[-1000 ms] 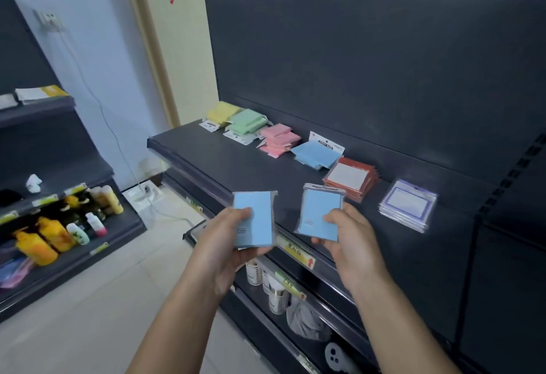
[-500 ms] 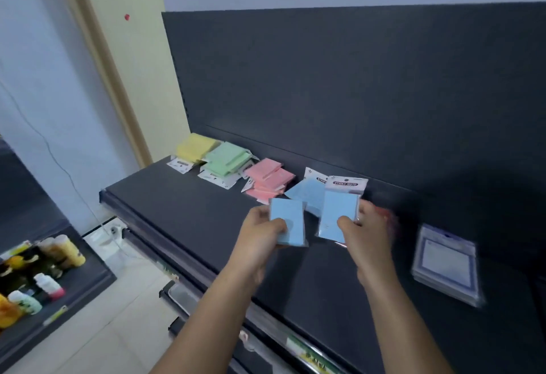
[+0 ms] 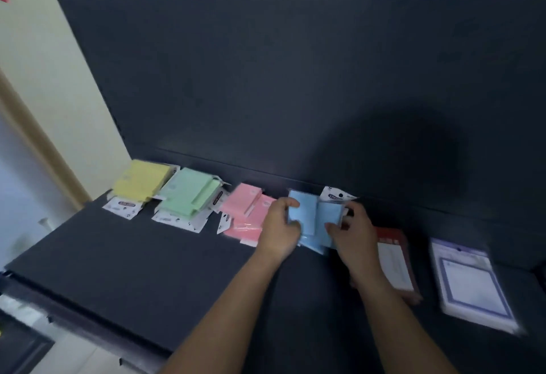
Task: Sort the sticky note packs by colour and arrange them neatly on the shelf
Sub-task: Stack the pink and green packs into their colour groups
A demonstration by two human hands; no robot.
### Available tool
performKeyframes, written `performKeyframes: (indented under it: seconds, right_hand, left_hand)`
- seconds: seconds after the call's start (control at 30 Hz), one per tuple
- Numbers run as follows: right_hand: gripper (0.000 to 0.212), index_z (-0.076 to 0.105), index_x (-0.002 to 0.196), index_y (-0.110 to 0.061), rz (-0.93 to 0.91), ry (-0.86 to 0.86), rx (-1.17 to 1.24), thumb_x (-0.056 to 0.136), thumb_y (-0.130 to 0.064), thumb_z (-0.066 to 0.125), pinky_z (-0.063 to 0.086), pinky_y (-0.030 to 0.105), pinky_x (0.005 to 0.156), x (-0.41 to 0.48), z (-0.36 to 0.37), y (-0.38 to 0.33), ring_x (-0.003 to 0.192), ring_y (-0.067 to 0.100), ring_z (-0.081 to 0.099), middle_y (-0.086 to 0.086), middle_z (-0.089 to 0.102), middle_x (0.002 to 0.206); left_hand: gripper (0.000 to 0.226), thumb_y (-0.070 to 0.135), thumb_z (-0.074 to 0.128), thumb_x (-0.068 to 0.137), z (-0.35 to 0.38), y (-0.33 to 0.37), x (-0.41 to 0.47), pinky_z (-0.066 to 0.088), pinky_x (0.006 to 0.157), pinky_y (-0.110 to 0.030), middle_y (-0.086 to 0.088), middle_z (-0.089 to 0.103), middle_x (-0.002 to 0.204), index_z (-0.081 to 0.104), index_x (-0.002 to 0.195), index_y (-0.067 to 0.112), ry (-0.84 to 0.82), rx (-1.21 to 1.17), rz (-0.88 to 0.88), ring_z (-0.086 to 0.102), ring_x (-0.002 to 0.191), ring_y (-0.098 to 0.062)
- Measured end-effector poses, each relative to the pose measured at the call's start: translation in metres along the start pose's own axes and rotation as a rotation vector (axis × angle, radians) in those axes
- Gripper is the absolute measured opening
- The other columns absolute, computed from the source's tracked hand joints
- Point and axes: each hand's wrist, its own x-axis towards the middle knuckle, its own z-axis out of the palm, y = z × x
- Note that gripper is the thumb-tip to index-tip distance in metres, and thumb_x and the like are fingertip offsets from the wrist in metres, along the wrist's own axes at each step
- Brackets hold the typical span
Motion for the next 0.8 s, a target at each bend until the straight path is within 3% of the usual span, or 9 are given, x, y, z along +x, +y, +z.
performKeyframes:
  seconds: [0.13, 0.33, 0.5, 0.63, 0.8]
  right_hand:
    - [0.041, 0.052, 0.12, -0.005, 0.046, 0.071, -0.191, 0.081, 0.0, 0.063, 0.042, 0.023, 0.075, -0.002, 0.011, 0.002, 0.094, 0.022, 0.06, 0.011, 0.064, 0.109]
    - [0.031, 0.05, 0.115, 0.0, 0.053, 0.114, -0.651, 0.088, -0.01, 0.058, 0.036, 0.026, 0.084, -0.001, 0.024, -0.007, 0.104, 0.027, 0.049, 0.017, 0.047, 0.115]
    - [0.028, 0.056, 0.112, 0.001, -0.017, 0.22, -0.674, 0.085, 0.007, 0.048, 0.038, 0.02, 0.089, -0.003, 0.04, -0.011, 0.108, 0.024, 0.049, 0.012, 0.045, 0.12]
    - [0.04, 0.054, 0.125, -0.004, -0.061, 0.237, -0.61, 0.085, 0.002, 0.054, 0.034, 0.021, 0.096, -0.023, 0.031, -0.02, 0.115, 0.024, 0.048, 0.008, 0.046, 0.127]
    - [0.029, 0.061, 0.113, -0.01, -0.07, 0.305, -0.576, 0.085, -0.002, 0.056, 0.043, 0.029, 0.088, -0.059, -0.012, -0.016, 0.105, 0.022, 0.055, 0.005, 0.056, 0.115]
  left_hand:
    - [0.033, -0.001, 0.049, 0.088, -0.002, -0.016, 0.014, 0.03, 0.086, -0.013, -0.009, 0.046, 0.125, 0.048, 0.12, 0.006, -0.007, 0.326, 0.093, 0.045, 0.112, -0.019]
    - [0.03, -0.007, 0.044, 0.082, 0.004, -0.022, 0.012, 0.035, 0.099, -0.029, -0.017, 0.042, 0.133, 0.052, 0.112, -0.004, 0.015, 0.532, 0.324, 0.041, 0.117, -0.028]
    - [0.036, -0.005, 0.044, 0.084, 0.002, -0.028, 0.009, 0.039, 0.103, -0.042, -0.025, 0.044, 0.132, 0.051, 0.119, -0.011, -0.074, 0.584, 0.395, 0.043, 0.12, -0.037]
    - [0.04, -0.004, 0.046, 0.084, -0.008, -0.026, 0.002, 0.03, 0.108, -0.037, -0.022, 0.043, 0.133, 0.047, 0.124, -0.009, -0.143, 0.573, 0.437, 0.039, 0.123, -0.035]
    - [0.046, 0.008, 0.048, 0.091, 0.0, -0.019, -0.011, 0.018, 0.116, -0.036, -0.019, 0.034, 0.144, 0.04, 0.135, 0.0, -0.202, 0.623, 0.456, 0.027, 0.136, -0.032]
